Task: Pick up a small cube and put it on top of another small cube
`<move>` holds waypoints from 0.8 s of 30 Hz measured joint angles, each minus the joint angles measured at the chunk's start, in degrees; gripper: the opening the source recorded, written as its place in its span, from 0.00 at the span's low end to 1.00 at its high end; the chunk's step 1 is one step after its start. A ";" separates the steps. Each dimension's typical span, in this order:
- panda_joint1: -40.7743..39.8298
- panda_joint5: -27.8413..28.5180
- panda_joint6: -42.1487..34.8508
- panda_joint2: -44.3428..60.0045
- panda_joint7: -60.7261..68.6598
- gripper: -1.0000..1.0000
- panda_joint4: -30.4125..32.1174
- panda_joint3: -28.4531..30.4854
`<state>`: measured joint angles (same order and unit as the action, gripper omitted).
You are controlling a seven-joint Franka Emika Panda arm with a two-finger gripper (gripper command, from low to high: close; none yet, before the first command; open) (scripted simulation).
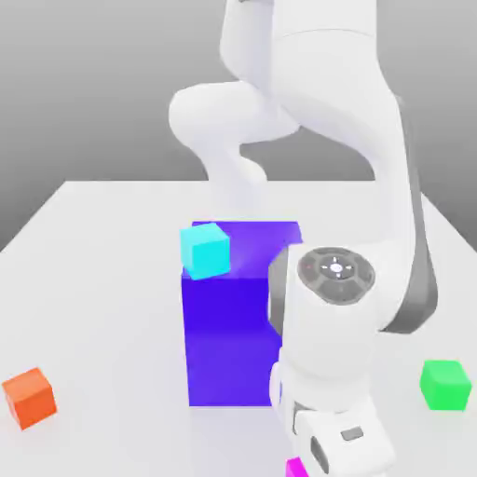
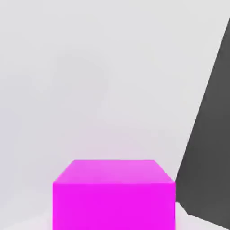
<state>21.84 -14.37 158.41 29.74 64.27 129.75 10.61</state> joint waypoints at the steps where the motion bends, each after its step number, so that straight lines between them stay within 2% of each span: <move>1: 0.53 0.69 -1.16 -1.54 -0.50 0.00 0.35 0.67; 5: 3.27 3.90 -6.48 -8.75 -3.83 0.00 2.44 2.65; 17: 20.14 11.19 -9.27 -21.07 -24.45 0.00 11.57 -3.80; 19: 22.35 12.55 -8.72 -22.34 -27.58 0.00 12.90 -5.04; 23: 23.02 11.60 -2.33 -16.27 -27.70 0.00 13.04 -5.97; 24: 22.88 11.28 -0.75 -14.61 -27.50 1.00 12.97 -6.21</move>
<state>44.71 -3.09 157.66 15.13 36.77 142.72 4.41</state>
